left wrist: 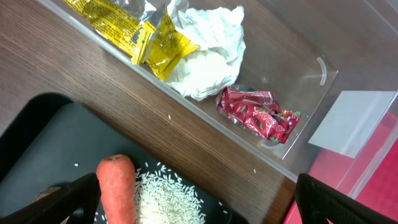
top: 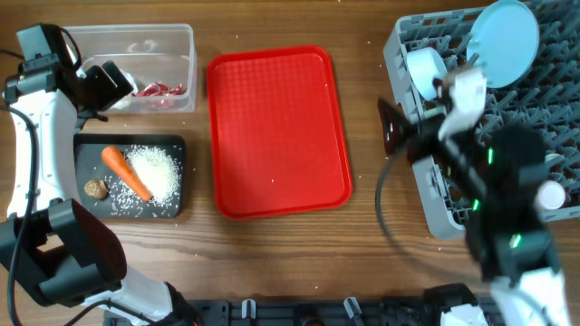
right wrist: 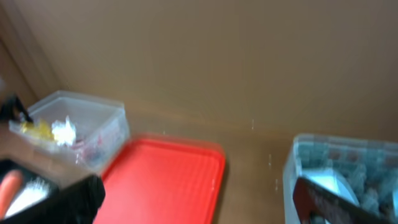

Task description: Sort waste into correct bins and load items into the dishwasher rack

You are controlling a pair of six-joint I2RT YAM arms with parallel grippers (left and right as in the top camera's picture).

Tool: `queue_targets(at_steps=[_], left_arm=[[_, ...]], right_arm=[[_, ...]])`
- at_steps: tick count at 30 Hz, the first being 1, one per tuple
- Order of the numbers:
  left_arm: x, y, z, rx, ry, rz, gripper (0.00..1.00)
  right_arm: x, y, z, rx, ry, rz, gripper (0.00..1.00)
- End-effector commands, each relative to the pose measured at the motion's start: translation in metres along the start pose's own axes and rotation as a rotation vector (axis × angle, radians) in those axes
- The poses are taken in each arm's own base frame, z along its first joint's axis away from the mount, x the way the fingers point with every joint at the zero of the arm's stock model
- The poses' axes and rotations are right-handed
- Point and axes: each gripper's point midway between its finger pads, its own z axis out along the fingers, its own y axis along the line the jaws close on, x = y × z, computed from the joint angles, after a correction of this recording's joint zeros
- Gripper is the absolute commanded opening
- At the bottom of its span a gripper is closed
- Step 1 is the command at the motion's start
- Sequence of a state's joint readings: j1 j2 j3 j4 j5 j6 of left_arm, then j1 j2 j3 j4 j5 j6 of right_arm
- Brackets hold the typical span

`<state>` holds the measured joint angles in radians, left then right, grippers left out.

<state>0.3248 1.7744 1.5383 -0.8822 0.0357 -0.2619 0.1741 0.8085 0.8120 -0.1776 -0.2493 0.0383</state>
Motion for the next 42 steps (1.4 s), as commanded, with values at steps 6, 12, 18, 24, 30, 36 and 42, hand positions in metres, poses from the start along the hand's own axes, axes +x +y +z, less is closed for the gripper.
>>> queue_targets(at_steps=[6,12,18,24,30,36,42], left_arm=[[-0.008,-0.004,-0.011,0.022,-0.031,-0.013,1.0],[-0.008,-0.004,-0.011,0.022,-0.031,-0.013,1.0],[-0.008,-0.004,-0.011,0.022,-0.031,-0.013,1.0],[-0.008,-0.004,-0.011,0.022,-0.031,-0.013,1.0],[-0.008,-0.004,-0.011,0.022,-0.031,-0.013,1.0],[-0.008,-0.004,-0.011,0.022,-0.031,-0.013,1.0],[-0.012,-0.027,-0.054,0.078,-0.123,0.03,1.0]], right_arm=[[0.115,-0.006,-0.046,0.065,-0.117,-0.033,1.0],[0.157,-0.008,-0.046,0.057,-0.166,0.009,1.0],[0.155,-0.006,-0.051,0.056,-0.193,0.001,1.0],[0.155,-0.006,-0.051,0.056,-0.191,0.001,0.99],[0.155,-0.006,-0.051,0.056,-0.191,0.001,1.0],[0.155,-0.006,-0.051,0.056,-0.191,0.001,1.0],[0.155,-0.006,-0.051,0.056,-0.191,0.001,1.0]])
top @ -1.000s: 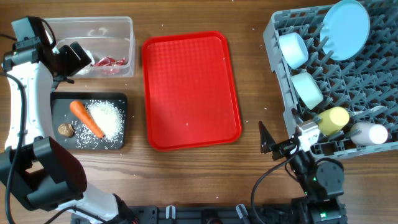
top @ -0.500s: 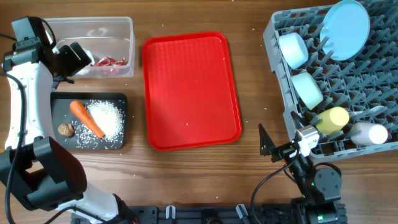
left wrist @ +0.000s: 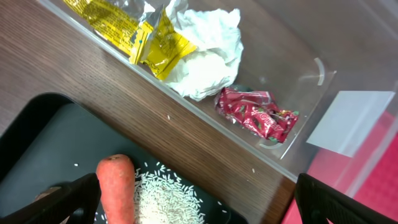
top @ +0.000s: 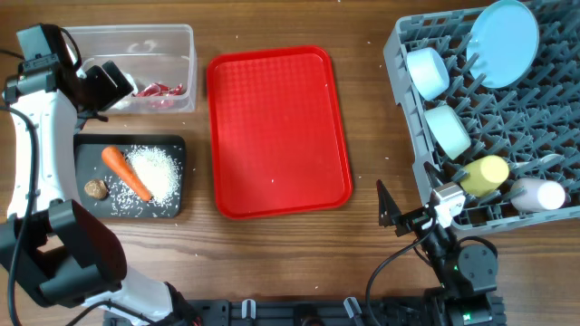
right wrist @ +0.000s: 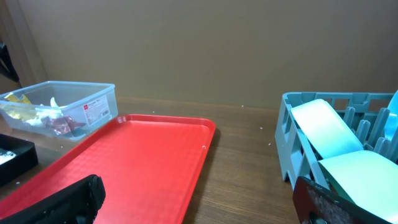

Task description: Sort waste into correct bins and load items into the dishwasher rack

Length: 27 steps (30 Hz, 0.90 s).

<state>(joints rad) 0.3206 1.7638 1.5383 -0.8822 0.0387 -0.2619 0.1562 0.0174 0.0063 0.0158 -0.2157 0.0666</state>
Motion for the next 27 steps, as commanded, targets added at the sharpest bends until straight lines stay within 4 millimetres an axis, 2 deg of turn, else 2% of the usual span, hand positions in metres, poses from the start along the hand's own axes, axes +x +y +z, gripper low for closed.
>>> queue_targets(at_steps=[1,3,5,6,8,9,12,16,19,21,27], left_arm=[[-0.012,-0.034,-0.064,0.093,-0.145,0.045,1.0],[-0.002,-0.07,-0.115,0.182,-0.238,0.121,1.0],[0.01,-0.096,-0.163,0.251,-0.334,0.194,1.0],[0.017,-0.104,-0.197,0.284,-0.41,0.221,1.0],[0.029,-0.102,-0.233,0.328,-0.475,0.234,1.0],[0.032,-0.098,-0.236,0.336,-0.483,0.229,1.0],[0.041,-0.097,-0.232,0.405,-0.557,0.228,1.0],[0.07,-0.097,-0.205,0.582,-0.745,0.247,1.0],[0.107,-0.081,-0.18,0.66,-0.868,0.254,1.0],[0.138,-0.063,-0.158,0.678,-0.915,0.25,1.0],[0.175,-0.041,-0.129,0.684,-0.929,0.25,1.0]], right_arm=[[-0.003,-0.003,-0.001,0.015,-0.014,0.012,1.0],[-0.003,-0.003,-0.001,0.015,-0.013,0.011,1.0],[-0.003,-0.003,-0.001,0.015,-0.014,0.011,1.0],[-0.003,-0.003,-0.001,0.015,-0.014,0.011,1.0],[-0.003,-0.003,-0.001,0.015,-0.014,0.011,1.0],[-0.003,-0.003,-0.001,0.015,-0.014,0.011,1.0],[-0.003,-0.003,-0.001,0.015,-0.013,0.011,1.0],[-0.003,-0.003,-0.001,0.015,-0.014,0.011,1.0],[-0.003,-0.003,-0.001,0.015,-0.014,0.011,1.0],[-0.003,-0.003,-0.001,0.015,-0.014,0.011,1.0],[-0.003,-0.003,-0.001,0.015,-0.014,0.011,1.0]])
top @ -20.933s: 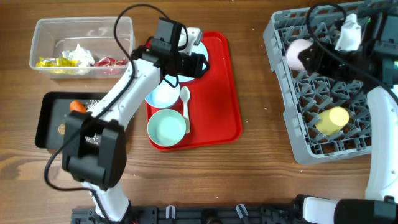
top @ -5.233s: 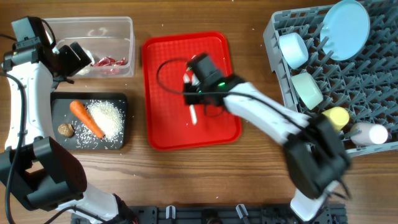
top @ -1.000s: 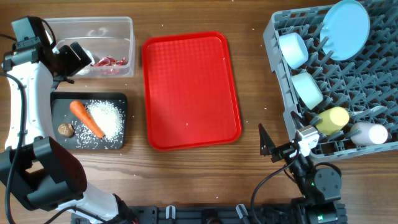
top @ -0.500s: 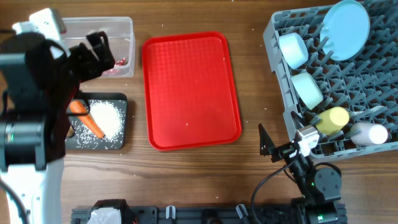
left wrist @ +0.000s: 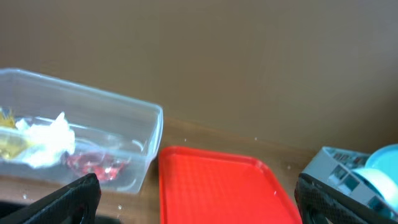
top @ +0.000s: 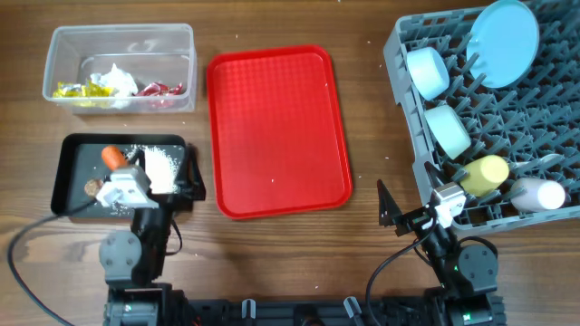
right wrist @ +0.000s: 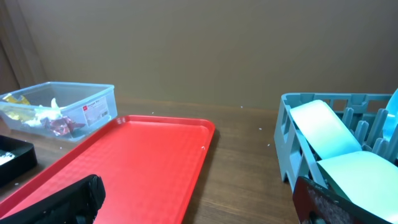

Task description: Sort waste into correct bins and load items into the dishwasher rack

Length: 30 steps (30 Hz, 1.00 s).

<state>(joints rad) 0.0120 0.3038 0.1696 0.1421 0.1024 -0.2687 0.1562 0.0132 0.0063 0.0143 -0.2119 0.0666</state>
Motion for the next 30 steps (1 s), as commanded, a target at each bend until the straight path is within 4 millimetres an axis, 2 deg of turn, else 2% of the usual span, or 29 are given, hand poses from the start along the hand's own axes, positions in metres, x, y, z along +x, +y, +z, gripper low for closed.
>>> queue_targets(at_steps=[1,7,15,30], left_arm=[[0.018,0.003,-0.011,0.007,-0.004,0.003,1.0],[0.038,0.006,-0.023,-0.01,0.047,0.027,1.0],[0.062,0.016,-0.019,-0.029,0.075,0.024,1.0],[0.062,0.016,-0.019,-0.029,0.076,0.021,1.0]], right_arm=[[-0.002,-0.002,-0.001,0.011,-0.011,0.012,1.0],[-0.002,-0.002,-0.001,0.011,-0.011,0.012,1.0],[-0.002,-0.002,-0.001,0.011,-0.011,0.012,1.0],[-0.002,-0.002,-0.001,0.011,-0.011,0.012,1.0]])
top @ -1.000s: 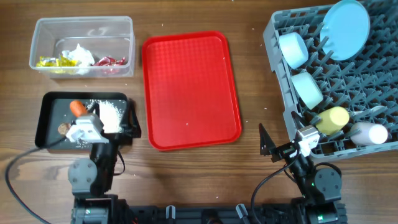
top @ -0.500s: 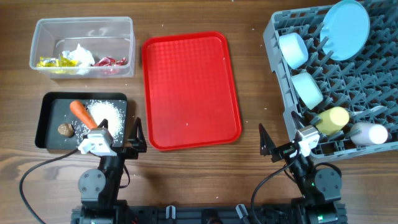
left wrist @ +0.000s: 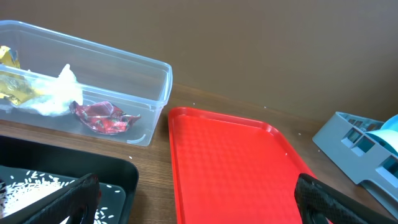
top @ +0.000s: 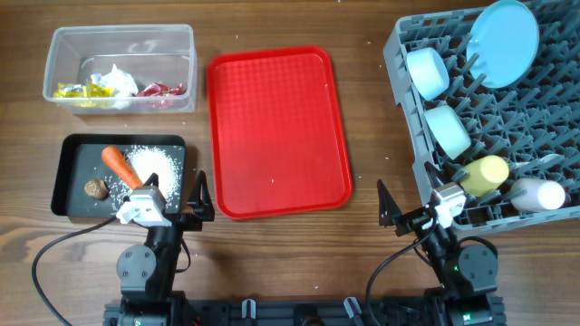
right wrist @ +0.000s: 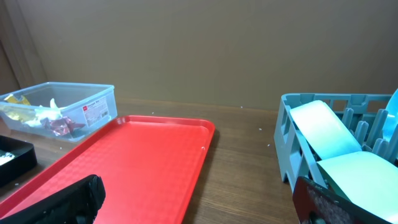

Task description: Sort waste into correct bins and load items into the dishwasher rack

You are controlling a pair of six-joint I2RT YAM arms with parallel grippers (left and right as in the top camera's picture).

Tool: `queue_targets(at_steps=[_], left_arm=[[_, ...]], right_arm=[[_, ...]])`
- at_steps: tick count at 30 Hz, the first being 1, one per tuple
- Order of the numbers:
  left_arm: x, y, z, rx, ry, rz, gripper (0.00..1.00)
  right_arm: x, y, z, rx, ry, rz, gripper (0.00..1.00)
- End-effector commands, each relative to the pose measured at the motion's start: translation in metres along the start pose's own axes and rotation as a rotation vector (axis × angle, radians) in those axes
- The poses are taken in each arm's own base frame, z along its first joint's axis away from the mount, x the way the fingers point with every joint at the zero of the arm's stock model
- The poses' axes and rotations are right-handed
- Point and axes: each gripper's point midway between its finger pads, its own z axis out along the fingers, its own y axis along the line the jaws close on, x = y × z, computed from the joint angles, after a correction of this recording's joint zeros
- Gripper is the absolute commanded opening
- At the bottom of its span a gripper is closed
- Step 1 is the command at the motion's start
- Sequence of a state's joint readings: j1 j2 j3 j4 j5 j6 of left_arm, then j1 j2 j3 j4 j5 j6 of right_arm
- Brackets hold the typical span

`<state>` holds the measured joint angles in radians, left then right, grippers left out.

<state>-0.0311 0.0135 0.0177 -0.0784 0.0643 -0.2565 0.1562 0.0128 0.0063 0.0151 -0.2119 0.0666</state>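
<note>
The clear waste bin (top: 53,56) at the far left holds a yellow wrapper (top: 71,90), a crumpled tissue (top: 114,78) and a red wrapper (top: 159,91). In front of it, the black tray (top: 63,172) carries a carrot (top: 123,170), loose rice (top: 156,167) and a small brown nut (top: 94,188). The grey dishwasher rack (top: 410,136) on the right holds two white cups (top: 426,71), a blue plate (top: 504,30), a yellow item (top: 486,171) and a white bottle (top: 535,193). My left gripper (left wrist: 199,200) and right gripper (right wrist: 199,200) both sit low at the table's front edge, open, holding nothing.
A red tray (top: 276,127) with nothing on it lies in the middle of the wooden table, between the bins and the rack. Both arms are folded back at the near edge, with cables trailing beside them.
My left gripper has dropped back from over the black tray's front rim to just in front of that tray. The right arm and all objects have stayed put.
At first my left gripper hung open over the clear bin and my right arm was at the rack's left side. Then the right arm was folded at the front edge. Later the left arm was back near the black tray, and now both rest at the front.
</note>
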Motion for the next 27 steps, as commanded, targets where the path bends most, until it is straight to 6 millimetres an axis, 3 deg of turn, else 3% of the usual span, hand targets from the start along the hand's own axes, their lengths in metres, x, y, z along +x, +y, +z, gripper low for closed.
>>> queue_targets(at_steps=[1,27], left_arm=[[0.0025,0.0019,0.0004,-0.007,-0.003,0.014,1.0],[0.0025,0.0019,0.0004,-0.007,-0.003,0.013,1.0]], right_arm=[[-0.0019,-0.002,-0.0005,0.011,-0.01,0.012,1.0],[0.0002,-0.0023,0.0001,0.012,0.0,0.015,1.0]])
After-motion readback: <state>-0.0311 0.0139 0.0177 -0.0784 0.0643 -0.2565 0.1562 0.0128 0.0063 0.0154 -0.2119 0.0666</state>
